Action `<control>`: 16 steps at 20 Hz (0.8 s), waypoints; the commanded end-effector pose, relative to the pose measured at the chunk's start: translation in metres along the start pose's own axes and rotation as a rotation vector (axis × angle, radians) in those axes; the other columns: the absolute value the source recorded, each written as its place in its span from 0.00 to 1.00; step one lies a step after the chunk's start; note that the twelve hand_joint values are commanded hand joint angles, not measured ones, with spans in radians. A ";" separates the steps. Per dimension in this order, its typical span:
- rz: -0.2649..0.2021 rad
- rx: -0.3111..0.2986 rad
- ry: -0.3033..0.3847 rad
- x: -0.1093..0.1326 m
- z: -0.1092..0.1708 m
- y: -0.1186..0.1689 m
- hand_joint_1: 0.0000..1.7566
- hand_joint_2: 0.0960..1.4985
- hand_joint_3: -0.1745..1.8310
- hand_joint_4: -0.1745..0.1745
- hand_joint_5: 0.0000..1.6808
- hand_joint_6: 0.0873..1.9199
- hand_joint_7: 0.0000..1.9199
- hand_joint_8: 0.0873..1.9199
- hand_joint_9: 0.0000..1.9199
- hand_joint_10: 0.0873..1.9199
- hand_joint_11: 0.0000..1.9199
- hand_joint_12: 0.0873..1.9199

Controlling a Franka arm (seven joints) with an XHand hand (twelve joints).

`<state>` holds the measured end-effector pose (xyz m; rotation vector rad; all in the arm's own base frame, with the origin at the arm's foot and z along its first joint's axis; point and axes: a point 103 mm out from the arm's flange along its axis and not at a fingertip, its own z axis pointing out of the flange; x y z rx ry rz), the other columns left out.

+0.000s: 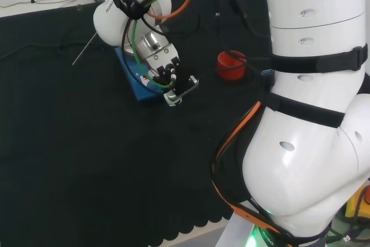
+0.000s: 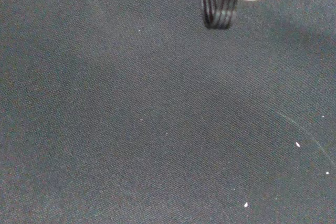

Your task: Turn on the heater.

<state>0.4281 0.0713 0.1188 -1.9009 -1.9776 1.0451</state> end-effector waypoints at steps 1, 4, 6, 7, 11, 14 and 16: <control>-0.005 -0.041 -0.002 -0.005 -0.019 -0.019 0.84 0.40 0.63 0.33 0.20 0.00 0.98 0.78 1.00 0.80 0.99 0.76; -0.013 -0.049 0.024 -0.014 -0.028 -0.027 0.84 0.40 0.63 0.33 0.20 0.00 0.98 0.78 1.00 0.80 0.99 0.76; -0.015 -0.057 0.043 -0.019 -0.034 -0.034 0.84 0.40 0.63 0.33 0.20 0.00 0.98 0.78 1.00 0.80 0.99 0.76; -0.016 -0.061 0.051 -0.022 -0.038 -0.036 0.84 0.40 0.63 0.33 0.20 0.00 0.98 0.78 1.00 0.80 0.99 0.76; -0.014 -0.082 0.078 -0.033 -0.049 -0.046 0.84 0.40 0.63 0.33 0.20 0.00 0.98 0.78 1.00 0.80 0.99 0.76; -0.013 -0.092 0.093 -0.039 -0.054 -0.050 0.84 0.40 0.63 0.33 0.20 0.00 0.98 0.78 1.00 0.80 0.99 0.76; -0.015 -0.103 0.104 -0.043 -0.057 -0.052 0.84 0.40 0.63 0.33 0.20 0.00 0.98 0.78 1.00 0.80 0.99 0.76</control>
